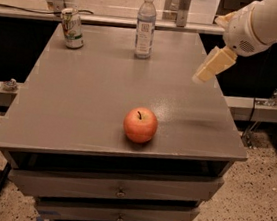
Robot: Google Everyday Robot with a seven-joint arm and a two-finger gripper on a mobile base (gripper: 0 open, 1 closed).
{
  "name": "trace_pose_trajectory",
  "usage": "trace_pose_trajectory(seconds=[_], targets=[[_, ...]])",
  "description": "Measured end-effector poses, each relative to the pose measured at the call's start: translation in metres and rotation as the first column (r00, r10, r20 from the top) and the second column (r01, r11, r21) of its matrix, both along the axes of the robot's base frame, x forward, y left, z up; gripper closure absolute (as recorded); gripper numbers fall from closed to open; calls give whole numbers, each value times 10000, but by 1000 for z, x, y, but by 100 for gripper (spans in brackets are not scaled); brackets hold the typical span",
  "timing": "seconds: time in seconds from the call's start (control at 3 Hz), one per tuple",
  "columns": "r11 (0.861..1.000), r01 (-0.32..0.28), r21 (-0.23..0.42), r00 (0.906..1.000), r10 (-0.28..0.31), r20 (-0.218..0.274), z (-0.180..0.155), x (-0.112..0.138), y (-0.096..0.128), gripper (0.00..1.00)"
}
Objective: Move blue plastic bottle near apple
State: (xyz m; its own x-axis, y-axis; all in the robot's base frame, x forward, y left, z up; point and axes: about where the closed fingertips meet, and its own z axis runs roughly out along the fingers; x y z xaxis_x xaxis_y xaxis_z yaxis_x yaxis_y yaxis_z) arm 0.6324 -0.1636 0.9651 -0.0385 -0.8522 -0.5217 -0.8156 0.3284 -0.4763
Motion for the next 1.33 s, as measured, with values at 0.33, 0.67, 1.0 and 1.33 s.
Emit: trace_pose_trajectory(seconds=[0.33, 0.67, 1.0, 1.33], targets=[[9917, -199, 1269, 9987, 138, 491, -1, 51, 27, 0], [9640, -306, 2642, 9977, 134, 667, -1, 100, 50, 0], [9639, -306, 2644, 9977, 134, 667, -1, 100, 50, 0], [9285, -130, 3711, 9979, -113, 632, -3, 108, 55, 0]])
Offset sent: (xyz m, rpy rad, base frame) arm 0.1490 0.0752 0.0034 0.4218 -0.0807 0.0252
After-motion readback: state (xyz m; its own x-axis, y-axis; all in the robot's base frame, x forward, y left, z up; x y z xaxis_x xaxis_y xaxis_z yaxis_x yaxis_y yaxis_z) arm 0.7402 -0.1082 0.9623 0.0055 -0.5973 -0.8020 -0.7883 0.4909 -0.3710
